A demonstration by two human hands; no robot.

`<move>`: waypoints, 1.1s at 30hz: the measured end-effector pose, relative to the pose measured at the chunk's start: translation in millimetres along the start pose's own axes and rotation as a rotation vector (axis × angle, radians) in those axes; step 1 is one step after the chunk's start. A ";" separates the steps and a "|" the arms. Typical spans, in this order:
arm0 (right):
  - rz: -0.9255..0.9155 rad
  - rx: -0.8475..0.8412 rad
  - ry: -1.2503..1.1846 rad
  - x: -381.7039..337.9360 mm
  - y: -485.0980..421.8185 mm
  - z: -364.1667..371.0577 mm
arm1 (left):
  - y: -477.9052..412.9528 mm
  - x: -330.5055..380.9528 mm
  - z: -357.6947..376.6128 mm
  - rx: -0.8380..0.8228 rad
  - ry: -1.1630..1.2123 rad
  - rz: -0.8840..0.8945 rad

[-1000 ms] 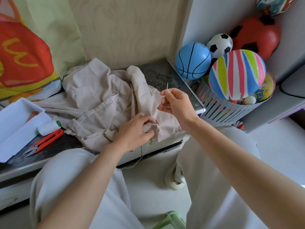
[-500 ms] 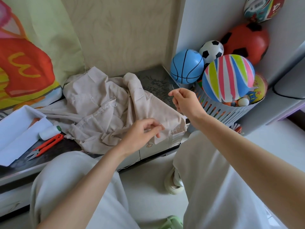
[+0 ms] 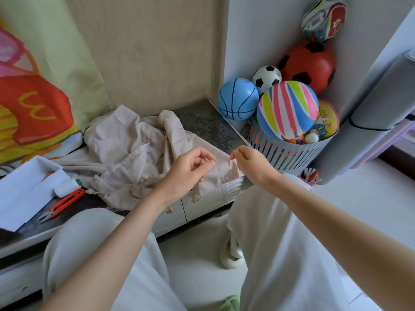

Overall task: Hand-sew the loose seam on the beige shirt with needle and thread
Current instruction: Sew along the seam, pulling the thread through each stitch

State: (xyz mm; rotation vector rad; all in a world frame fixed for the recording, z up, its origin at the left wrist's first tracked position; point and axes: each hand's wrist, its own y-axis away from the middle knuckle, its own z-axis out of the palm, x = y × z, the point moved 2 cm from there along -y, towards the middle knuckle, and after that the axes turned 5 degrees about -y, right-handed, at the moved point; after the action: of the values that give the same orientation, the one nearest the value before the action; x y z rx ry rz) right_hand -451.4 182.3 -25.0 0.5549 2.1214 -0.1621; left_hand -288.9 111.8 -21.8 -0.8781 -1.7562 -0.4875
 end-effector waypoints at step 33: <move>0.214 0.162 -0.079 43.0 35.5 -6.6 | 24.2 -40.3 9.4 0.151 -0.554 -0.244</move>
State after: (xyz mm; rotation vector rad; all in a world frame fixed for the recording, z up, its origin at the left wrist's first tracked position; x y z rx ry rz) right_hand -461.5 230.1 -52.8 0.8525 1.9679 -0.2324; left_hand -269.8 120.8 -64.9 -0.7358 -2.3915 -0.2721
